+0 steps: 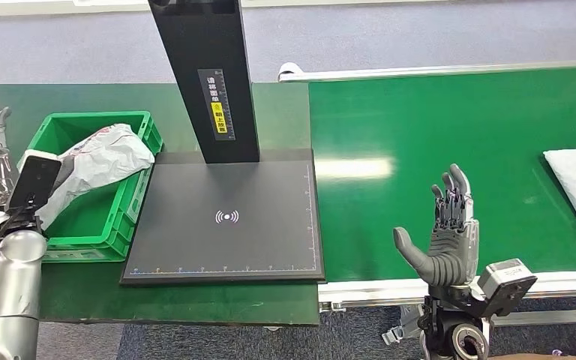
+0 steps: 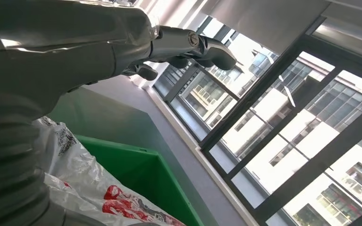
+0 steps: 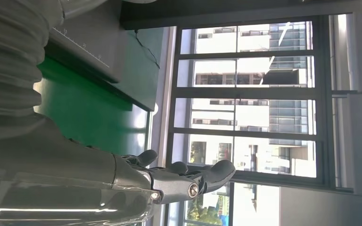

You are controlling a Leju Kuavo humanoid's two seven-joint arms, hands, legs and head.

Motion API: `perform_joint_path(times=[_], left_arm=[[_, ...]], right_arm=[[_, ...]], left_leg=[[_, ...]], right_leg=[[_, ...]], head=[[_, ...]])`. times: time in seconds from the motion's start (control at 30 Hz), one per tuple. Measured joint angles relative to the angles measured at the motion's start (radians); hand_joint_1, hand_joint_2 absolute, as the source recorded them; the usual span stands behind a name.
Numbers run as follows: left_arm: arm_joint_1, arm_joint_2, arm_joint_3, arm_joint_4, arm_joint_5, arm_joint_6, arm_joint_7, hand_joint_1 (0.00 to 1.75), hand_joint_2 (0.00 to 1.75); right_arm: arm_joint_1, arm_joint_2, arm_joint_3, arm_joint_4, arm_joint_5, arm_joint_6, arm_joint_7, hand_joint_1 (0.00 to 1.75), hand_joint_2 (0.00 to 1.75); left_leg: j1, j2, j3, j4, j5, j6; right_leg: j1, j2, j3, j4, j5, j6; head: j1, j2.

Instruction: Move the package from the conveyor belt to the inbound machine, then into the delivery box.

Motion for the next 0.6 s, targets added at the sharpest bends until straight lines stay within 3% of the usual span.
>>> perform_joint_path(times=[0.17, 0.23, 0.43, 0.6], left_arm=[[0.065, -0.009, -0.016, -0.118, 0.254, -0.308, -0.016, 0.00, 1.75], [0.099, -0.021, -0.023, -0.191, 0.340, -0.376, -0.031, 0.00, 1.75], [0.238, -0.112, -0.089, -0.387, 0.464, -0.353, -0.123, 0.00, 1.75], [0.350, -0.223, -0.201, -0.392, 0.596, -0.364, -0.170, 0.00, 1.75]], right_arm=[[0.007, -0.001, -0.002, 0.000, 0.009, 0.000, 0.000, 0.00, 1.75], [0.011, -0.001, -0.003, 0.000, 0.013, 0.001, 0.000, 0.00, 1.75], [0.015, 0.006, 0.002, 0.005, 0.054, 0.020, 0.036, 0.00, 1.75], [0.008, 0.022, 0.025, 0.049, 0.062, 0.031, 0.062, 0.00, 1.75]], left_leg=[[0.000, 0.000, 0.000, 0.000, 0.000, 0.000], [0.000, 0.001, 0.000, 0.000, 0.000, 0.000], [-0.001, 0.000, -0.001, 0.000, -0.001, 0.000], [-0.001, 0.000, -0.001, 0.000, -0.001, 0.000]], right_leg=[[0.000, 0.000, 0.000, 0.000, 0.000, 0.000], [0.000, 0.000, -0.001, 0.000, 0.000, 0.000], [-0.001, 0.000, 0.000, -0.001, 0.000, 0.000], [-0.001, 0.000, 0.000, -0.002, 0.000, 0.000]], head=[[0.000, 0.000], [0.000, 0.000], [0.000, 0.000], [0.000, 0.000]])
